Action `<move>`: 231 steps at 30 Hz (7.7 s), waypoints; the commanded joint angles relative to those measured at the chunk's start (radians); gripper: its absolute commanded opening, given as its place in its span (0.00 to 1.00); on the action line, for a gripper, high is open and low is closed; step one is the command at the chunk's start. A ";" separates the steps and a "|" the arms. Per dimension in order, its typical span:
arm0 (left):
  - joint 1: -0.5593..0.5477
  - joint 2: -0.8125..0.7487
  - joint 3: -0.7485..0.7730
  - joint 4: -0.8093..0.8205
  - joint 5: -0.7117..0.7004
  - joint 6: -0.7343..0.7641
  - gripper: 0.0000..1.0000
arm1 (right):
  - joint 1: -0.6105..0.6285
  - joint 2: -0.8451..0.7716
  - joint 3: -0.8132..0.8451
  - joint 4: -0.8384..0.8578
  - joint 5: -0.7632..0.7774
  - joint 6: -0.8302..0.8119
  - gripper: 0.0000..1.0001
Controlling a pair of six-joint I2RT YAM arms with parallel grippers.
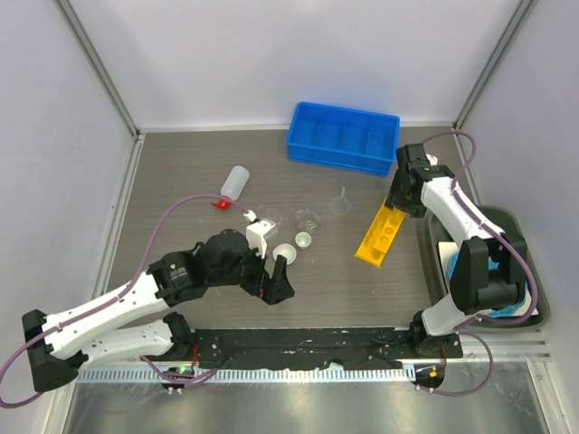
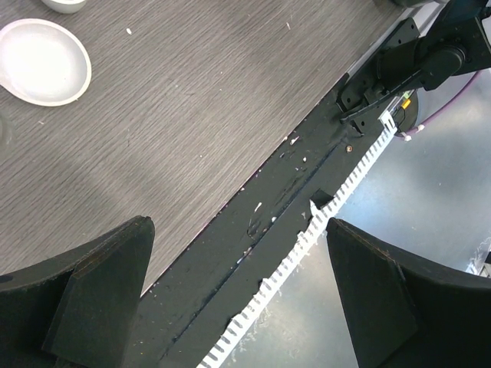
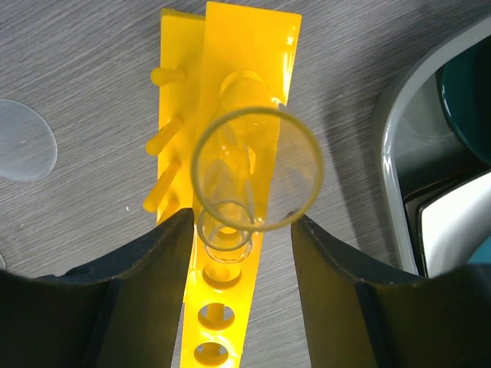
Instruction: Organize the chemistry lab equipment
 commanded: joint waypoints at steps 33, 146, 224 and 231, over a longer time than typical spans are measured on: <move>0.068 0.083 0.178 -0.252 -0.419 -0.049 1.00 | 0.774 -0.184 0.020 0.057 0.295 0.141 0.62; 0.398 -0.071 0.170 -0.378 -0.169 -0.037 1.00 | 0.484 0.913 0.955 0.111 0.048 0.090 0.65; 0.398 -0.255 0.162 -0.438 -0.069 -0.002 1.00 | 1.008 -0.523 -0.706 0.660 0.244 0.723 0.65; 0.398 -0.281 0.145 -0.448 -0.068 -0.011 1.00 | 1.034 -0.506 -0.862 1.023 0.361 0.789 0.65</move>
